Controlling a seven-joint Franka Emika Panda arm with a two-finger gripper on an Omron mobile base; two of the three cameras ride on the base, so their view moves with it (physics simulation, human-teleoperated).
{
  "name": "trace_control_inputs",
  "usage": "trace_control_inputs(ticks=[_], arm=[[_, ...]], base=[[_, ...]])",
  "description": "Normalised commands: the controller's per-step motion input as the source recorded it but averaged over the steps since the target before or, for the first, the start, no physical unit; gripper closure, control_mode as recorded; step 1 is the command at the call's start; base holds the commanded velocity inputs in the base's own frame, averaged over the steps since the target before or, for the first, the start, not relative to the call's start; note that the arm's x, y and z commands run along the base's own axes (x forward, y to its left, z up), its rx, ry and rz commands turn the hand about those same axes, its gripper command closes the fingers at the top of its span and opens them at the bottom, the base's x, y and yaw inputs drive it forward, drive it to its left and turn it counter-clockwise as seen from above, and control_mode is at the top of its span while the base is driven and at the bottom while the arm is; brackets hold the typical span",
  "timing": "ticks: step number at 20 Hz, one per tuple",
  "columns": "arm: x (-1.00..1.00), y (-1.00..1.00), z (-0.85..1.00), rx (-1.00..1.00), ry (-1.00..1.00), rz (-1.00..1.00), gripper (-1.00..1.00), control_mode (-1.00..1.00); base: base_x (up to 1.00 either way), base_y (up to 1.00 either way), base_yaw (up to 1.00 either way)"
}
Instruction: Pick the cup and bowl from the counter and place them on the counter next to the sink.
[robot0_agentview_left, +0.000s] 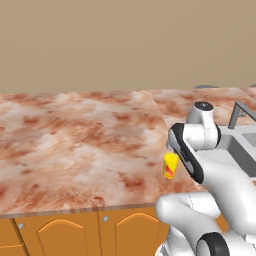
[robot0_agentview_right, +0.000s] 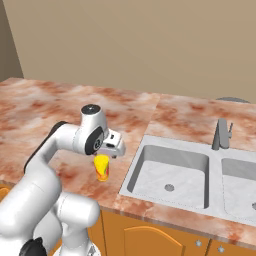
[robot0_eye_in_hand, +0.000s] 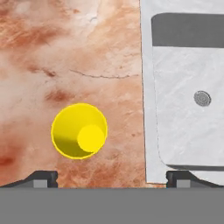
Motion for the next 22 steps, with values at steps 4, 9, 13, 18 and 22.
trace_control_inputs(ticks=[4,9,13,18,22], arm=[[-0.78,-0.15,0.27,0.01,0.06,0.00,-1.00,-1.00],[-0.63,0.11,0.03,0.02,0.11,0.00,-1.00,-1.00],[-0.35,0.19,0.13,0.00,0.02,0.00,-1.00,-1.00],[-0.03,0.04,0.00,0.00,0.00,0.00,-1.00,-1.00],[0.00,0.00,0.00,0.00,0.00,0.00,-1.00,-1.00]], base=[[0.00,0.00,0.00],[0.00,0.00,0.00],[0.00,0.00,0.00],[0.00,0.00,0.00],[0.00,0.00,0.00]])
